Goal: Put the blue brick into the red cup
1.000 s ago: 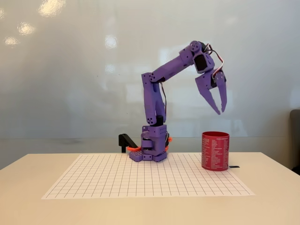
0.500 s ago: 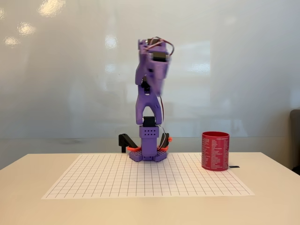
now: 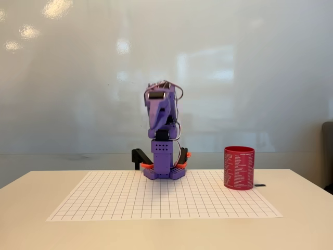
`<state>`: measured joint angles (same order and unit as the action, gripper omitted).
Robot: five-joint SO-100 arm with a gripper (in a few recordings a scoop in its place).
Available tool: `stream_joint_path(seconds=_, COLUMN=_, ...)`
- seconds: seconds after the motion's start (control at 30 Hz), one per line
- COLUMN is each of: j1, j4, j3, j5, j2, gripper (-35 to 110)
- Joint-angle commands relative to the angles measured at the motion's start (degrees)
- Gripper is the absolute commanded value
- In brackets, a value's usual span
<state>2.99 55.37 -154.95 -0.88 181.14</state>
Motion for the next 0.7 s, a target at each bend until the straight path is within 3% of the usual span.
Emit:
stream_joint_path(seconds=0.0, j1=1.58, j4=-8.0, j3=-14.24, j5=-1.23, j2=2.9, gripper=-1)
stream_joint_path(seconds=0.13, j1=2.55, j4=-7.38, j3=-23.29, j5=0.09, j2=6.24, gripper=-1)
stream_joint_path(seconds=0.47, j1=7.38, j4=-2.99, j3=-22.76, j5=5.98, j2=8.17, gripper=-1)
stream_joint_path(seconds=0.67, j1=3.52, j4=2.02, j3=-21.18, j5=7.29, j2=8.09, gripper=0)
